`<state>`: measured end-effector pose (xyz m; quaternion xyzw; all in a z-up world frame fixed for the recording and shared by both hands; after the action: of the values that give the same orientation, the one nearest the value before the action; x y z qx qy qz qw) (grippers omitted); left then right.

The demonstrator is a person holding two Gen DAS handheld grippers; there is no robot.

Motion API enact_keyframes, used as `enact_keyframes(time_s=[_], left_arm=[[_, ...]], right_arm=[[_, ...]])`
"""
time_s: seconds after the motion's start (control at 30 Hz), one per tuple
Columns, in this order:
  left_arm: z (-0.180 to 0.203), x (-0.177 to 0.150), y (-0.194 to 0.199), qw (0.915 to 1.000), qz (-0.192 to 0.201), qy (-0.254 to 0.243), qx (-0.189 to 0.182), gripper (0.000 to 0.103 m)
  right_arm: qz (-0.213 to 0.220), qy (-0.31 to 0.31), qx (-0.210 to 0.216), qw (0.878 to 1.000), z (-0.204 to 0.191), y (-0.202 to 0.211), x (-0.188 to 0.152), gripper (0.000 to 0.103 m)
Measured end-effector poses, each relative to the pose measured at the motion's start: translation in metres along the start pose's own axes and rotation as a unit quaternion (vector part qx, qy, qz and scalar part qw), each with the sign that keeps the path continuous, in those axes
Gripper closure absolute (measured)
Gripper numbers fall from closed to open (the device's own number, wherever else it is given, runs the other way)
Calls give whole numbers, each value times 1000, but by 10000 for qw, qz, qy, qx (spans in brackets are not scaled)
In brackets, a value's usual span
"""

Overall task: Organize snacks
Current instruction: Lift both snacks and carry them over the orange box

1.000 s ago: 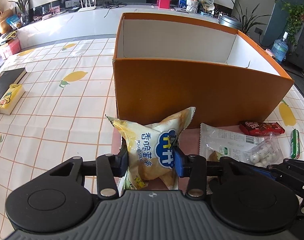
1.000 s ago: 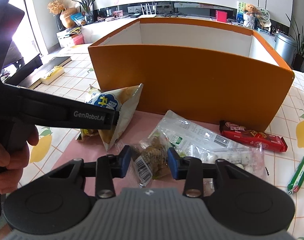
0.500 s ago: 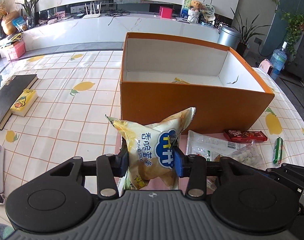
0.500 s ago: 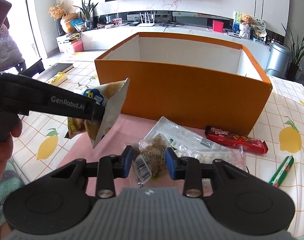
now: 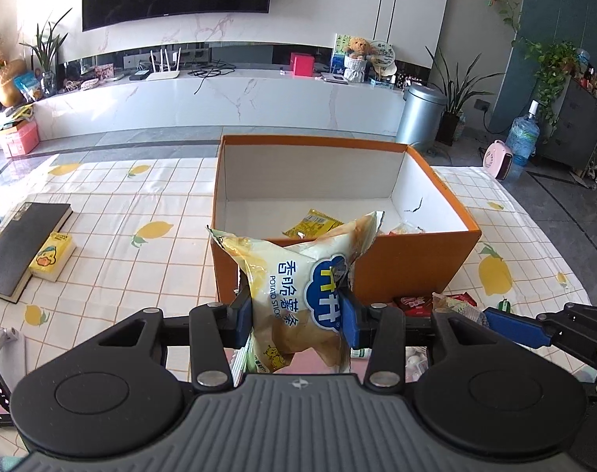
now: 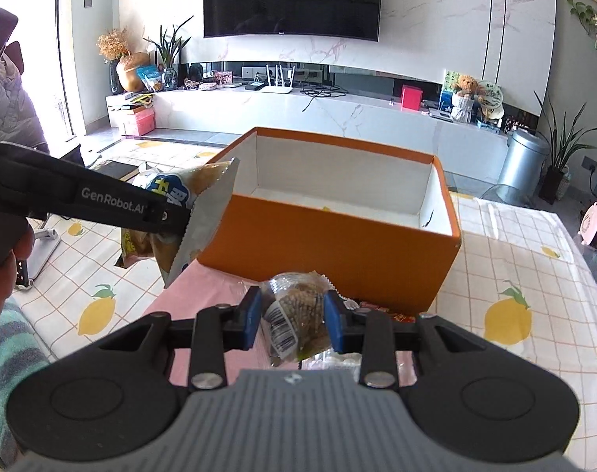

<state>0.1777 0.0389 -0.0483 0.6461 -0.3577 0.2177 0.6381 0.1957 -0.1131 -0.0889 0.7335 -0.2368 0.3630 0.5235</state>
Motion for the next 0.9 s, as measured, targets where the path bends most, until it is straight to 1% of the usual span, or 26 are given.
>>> enact_keyframes(time_s=[0.17,0.43,0.7,0.9], left_arm=[[7,20,5,9997,211,-151,0,53],[16,46,-4,9986,327,-416,-22,53],[19,66,-25,9976,286,-633,-41,53],[18,75,-43,9969,203,-766,-1,53]], right_arm=[[116,184,-93,9997,11,10,24,72],[191,572,-280,9978,25,8,63,72],[98,937,-433,9946,31,-15,91,72],[-144,1000,-452,9939,38,-45,106,72]])
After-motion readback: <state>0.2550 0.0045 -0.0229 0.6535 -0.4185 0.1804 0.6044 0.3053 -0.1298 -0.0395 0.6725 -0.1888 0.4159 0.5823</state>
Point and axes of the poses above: each gripper's, at about its wrist camera, not at the fingertips, and y roughly against the way its jaws point, z to its right, x to its top, the point moved 9 cm from there along -y, roughly the way its jaws point, and after that the axes turned 15 degrees about -y, right-handed, at the moved point
